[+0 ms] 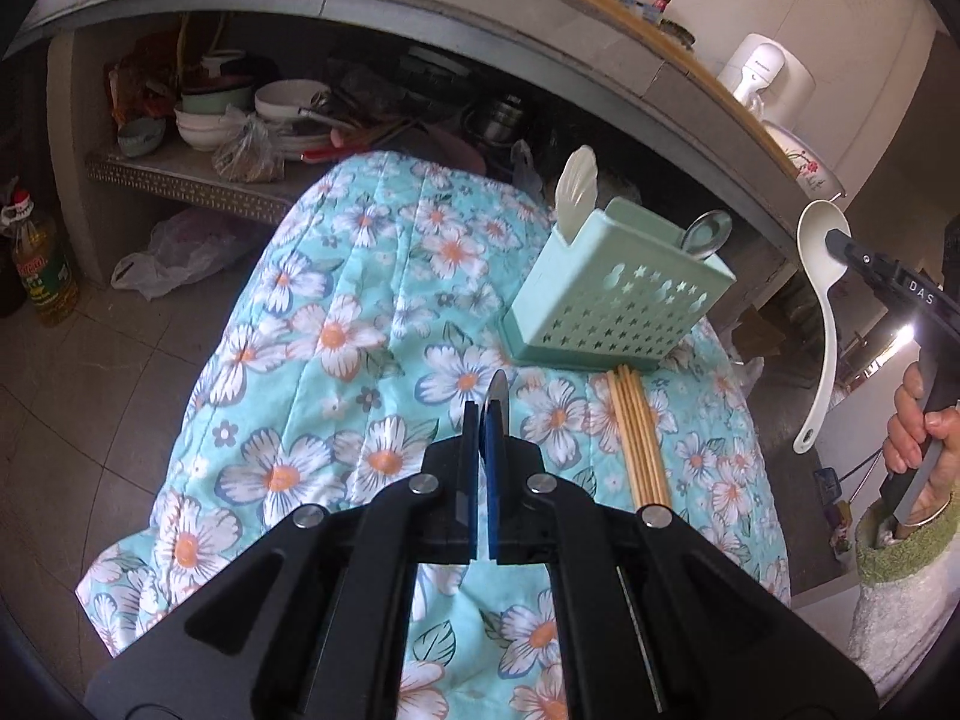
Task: Organize utensils
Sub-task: 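Lift the metal spoon with the left tool while the right tool carries the ladle to the holder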
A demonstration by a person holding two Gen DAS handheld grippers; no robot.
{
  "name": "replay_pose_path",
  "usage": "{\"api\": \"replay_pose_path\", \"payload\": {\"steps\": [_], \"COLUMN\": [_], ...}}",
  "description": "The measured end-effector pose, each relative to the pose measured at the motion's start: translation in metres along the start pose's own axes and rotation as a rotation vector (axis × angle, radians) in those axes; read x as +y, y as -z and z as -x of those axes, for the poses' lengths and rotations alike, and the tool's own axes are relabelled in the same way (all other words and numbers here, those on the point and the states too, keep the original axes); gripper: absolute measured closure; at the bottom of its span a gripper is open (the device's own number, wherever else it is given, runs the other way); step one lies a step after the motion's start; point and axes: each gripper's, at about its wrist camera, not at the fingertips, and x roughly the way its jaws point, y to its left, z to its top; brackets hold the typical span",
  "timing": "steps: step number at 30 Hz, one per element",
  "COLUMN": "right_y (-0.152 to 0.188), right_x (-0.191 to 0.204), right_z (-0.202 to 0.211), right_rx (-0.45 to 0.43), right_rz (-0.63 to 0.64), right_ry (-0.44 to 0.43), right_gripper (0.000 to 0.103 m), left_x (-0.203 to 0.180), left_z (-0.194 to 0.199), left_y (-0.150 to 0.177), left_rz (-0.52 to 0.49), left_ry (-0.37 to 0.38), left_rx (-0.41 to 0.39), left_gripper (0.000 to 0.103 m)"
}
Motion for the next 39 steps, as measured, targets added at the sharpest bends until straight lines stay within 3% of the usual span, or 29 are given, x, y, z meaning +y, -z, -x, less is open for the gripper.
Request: {"api": "replay_pose_path", "payload": {"steps": [5,10,15,18,29,39], "right_y": [-0.015,-0.033,-0.045,-0.048,-0.062,-0.059], "right_x": [-0.012,-0.016,-0.025,-0.031,-0.050,-0.048], "right_z": [0.007,0.007,0.001,-0.004,-0.025,-0.050], "right_rx": [-0.073,-0.153,-0.189,-0.206,-0.246,-0.302], "right_rz": [-0.043,-0.038,-0.061,-0.069,-0.104,-0.056], "right_ry": [0.025,0.080,0.084,0.094,0.115,0.177], "right_gripper": [0.099,0.099,0.099,0.099,0.099,0.099], "left_x": [-0.024,-0.058,-0.081,-0.092,-0.101,-0.101], "left_z": [0.021,0.041,0.042,0.029,-0.052,-0.086], "left_y": [-0.041,-0.089,-0.128,-0.142,-0.149,-0.133], "left_rz": [-0.043,-0.109,-0.128,-0.158,-0.234,-0.283], "left_ry": [0.014,0.012,-0.014,-0.048,-0.113,-0.134], "left_rx": [-0.134,-0.323,-0.475,-0.522,-0.491,-0.451], "left_gripper": [0.102,0.102,0.102,0.102,0.102,0.102]}}
